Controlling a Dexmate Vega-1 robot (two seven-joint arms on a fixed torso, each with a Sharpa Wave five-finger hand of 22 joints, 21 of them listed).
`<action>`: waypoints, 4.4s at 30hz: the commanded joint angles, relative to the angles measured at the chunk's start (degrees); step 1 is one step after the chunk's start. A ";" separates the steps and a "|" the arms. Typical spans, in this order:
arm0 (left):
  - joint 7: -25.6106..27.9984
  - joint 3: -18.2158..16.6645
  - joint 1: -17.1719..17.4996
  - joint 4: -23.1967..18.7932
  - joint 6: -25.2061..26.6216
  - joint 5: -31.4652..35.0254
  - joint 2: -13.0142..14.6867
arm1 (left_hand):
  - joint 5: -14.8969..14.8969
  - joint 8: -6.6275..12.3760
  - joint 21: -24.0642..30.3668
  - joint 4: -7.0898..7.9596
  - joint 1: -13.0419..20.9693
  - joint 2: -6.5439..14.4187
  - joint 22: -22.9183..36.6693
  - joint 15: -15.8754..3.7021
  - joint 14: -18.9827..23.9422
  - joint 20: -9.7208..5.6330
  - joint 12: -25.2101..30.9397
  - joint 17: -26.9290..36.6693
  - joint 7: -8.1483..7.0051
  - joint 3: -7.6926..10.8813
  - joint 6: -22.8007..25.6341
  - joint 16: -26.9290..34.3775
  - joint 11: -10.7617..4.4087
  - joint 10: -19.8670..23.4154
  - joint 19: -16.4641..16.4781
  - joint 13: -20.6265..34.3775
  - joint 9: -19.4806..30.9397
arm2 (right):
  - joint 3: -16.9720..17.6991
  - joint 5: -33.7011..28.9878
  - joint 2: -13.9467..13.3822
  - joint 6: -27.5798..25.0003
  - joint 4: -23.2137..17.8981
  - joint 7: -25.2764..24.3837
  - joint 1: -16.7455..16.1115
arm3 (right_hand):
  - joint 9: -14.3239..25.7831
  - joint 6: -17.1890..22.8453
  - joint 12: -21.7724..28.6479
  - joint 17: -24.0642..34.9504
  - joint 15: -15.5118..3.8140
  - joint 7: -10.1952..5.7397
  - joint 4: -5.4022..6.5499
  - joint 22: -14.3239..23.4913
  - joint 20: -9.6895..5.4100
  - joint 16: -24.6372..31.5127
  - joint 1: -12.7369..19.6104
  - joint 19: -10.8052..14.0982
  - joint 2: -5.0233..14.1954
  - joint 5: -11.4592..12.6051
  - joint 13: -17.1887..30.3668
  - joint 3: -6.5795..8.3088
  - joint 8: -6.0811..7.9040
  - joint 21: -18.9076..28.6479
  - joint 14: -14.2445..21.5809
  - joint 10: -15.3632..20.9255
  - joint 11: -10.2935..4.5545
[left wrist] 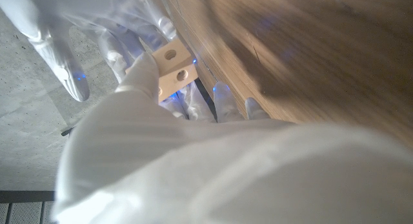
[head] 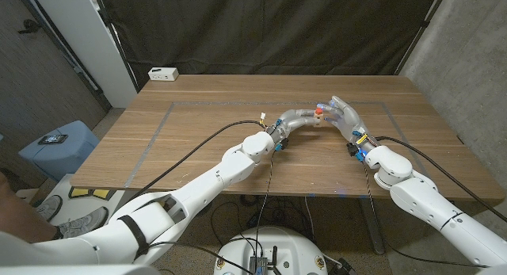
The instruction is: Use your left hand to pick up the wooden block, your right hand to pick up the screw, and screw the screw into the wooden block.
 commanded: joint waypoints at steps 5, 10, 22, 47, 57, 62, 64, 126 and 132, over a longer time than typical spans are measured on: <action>-0.27 -0.01 -0.73 1.61 -0.49 -0.16 -0.77 | 0.22 0.12 0.31 -0.18 1.02 0.43 0.20 -3.22 0.08 0.19 0.66 0.10 -0.03 0.08 0.15 0.33 -0.28 0.12 0.06 0.98 0.15 | 0.64 0.16 0.32 -0.37 -0.25 -1.72 -0.76 | 0.25 2.15 0.35 0.09 -0.45 0.05 -0.22 0.14 0.09 0.58 0.75 1.04 0.57 0.32 0.08 0.47 0.45 0.50 -3.52 1.23 0.20; -0.35 0.00 -0.86 1.90 -0.54 -0.19 -0.88 | 0.19 0.08 0.32 -0.20 1.00 0.34 0.20 -3.26 0.08 0.17 0.64 0.08 -0.03 0.02 0.04 0.33 -0.28 0.12 0.09 0.98 0.14 | 0.63 -0.09 0.08 -0.23 -0.24 -1.56 -0.92 | 0.25 2.79 0.40 0.06 -0.59 0.40 -0.35 0.13 0.02 0.64 0.91 1.40 0.55 0.32 0.07 0.53 0.49 0.53 -3.14 1.76 0.11; -0.65 -0.10 -1.08 2.81 -0.76 -0.54 -1.26 | 0.14 0.15 0.31 -0.09 0.87 0.41 0.20 -3.19 0.02 0.20 0.63 0.11 -0.07 -0.08 0.19 0.34 -0.27 0.18 0.06 1.00 0.14 | 1.16 -0.17 -0.21 -0.80 -1.46 -2.91 -1.97 | 0.25 5.70 0.50 0.05 -0.87 0.87 -0.53 0.13 -0.17 0.69 1.16 2.25 0.64 0.29 0.06 0.62 0.87 0.46 -2.46 3.43 0.09; -0.77 -0.02 -0.73 2.09 -0.35 -0.63 -0.89 | 0.02 0.45 0.30 0.23 0.11 0.32 0.19 -3.38 0.57 0.02 0.83 0.14 -0.14 -0.48 1.00 0.56 -0.26 0.88 0.05 1.06 0.17 | 1.94 0.18 -1.17 -1.14 -3.44 -3.15 -4.15 | 0.27 13.72 0.64 0.00 -1.84 1.12 -0.97 0.12 -0.73 0.80 1.88 4.20 0.94 0.24 0.07 0.95 1.96 0.29 -0.44 7.66 -0.35; -0.71 0.05 -0.56 1.33 -0.09 -0.47 -0.58 | -0.05 0.83 0.29 0.58 -0.74 0.29 0.19 -3.50 0.91 0.02 1.08 0.18 -0.18 -0.83 2.17 0.67 -0.24 1.77 0.05 1.10 0.21 | 3.15 0.17 -1.35 -0.88 -4.28 -4.63 -5.58 | 0.26 14.87 0.59 0.03 -1.89 0.40 -0.92 0.13 -0.58 0.90 1.80 4.44 0.94 0.20 0.09 0.90 1.86 0.22 0.16 8.50 -0.30; -0.72 0.14 -0.60 1.11 -0.11 -0.30 -0.49 | -0.03 0.86 0.29 0.68 -0.97 0.33 0.19 -3.57 0.99 -0.01 1.07 0.20 -0.19 -0.90 2.33 0.70 -0.24 1.88 0.05 1.06 0.22 | 3.49 0.17 -1.09 -0.51 -4.17 -4.94 -5.78 | 0.27 14.26 0.51 0.03 -1.78 -0.57 -0.97 0.13 -0.61 0.95 1.87 5.01 0.92 0.17 0.11 0.92 1.23 0.31 0.65 8.95 0.27; -0.76 0.16 -0.61 1.04 0.01 -0.30 -0.48 | -0.03 0.86 0.30 0.73 -1.08 0.33 0.19 -3.61 1.00 0.00 1.05 0.21 -0.19 -0.94 2.39 0.70 -0.23 1.92 0.07 1.02 0.22 | 3.65 -0.07 -1.19 -0.69 -4.40 -5.37 -5.90 | 0.28 14.00 0.52 0.03 -1.75 -0.57 -1.00 0.13 -0.48 0.94 1.90 5.40 0.90 0.16 0.12 0.93 0.99 0.40 0.76 9.20 0.55; 0.23 0.51 -0.16 -0.32 -0.07 1.04 0.15 | 0.41 0.96 0.27 0.92 -2.61 0.27 0.19 -3.84 1.33 0.00 0.43 0.28 -0.25 -1.51 3.29 0.72 -0.34 2.57 0.02 0.11 0.27 | 2.08 1.64 -1.83 -2.36 -1.03 0.51 -0.92 | 0.32 -7.68 -1.31 0.88 0.41 -3.82 0.62 0.20 1.10 -0.36 -1.64 2.23 -0.89 0.16 0.26 -0.34 -2.74 -0.74 -3.61 -0.65 1.62; 0.26 0.53 -0.21 -0.37 -0.04 1.18 0.20 | 0.43 1.01 0.28 0.79 -2.50 0.24 0.20 -3.91 1.37 -0.04 0.35 0.27 -0.21 -1.50 3.41 0.72 -0.35 2.60 0.04 0.00 0.27 | 1.63 1.53 -2.08 -2.23 -0.67 1.43 -0.37 | 0.28 -8.20 -1.23 0.91 0.61 -4.08 0.75 0.20 1.17 -0.37 -1.79 1.95 -0.85 0.18 0.25 -0.34 -2.57 -0.71 -3.93 -0.96 1.78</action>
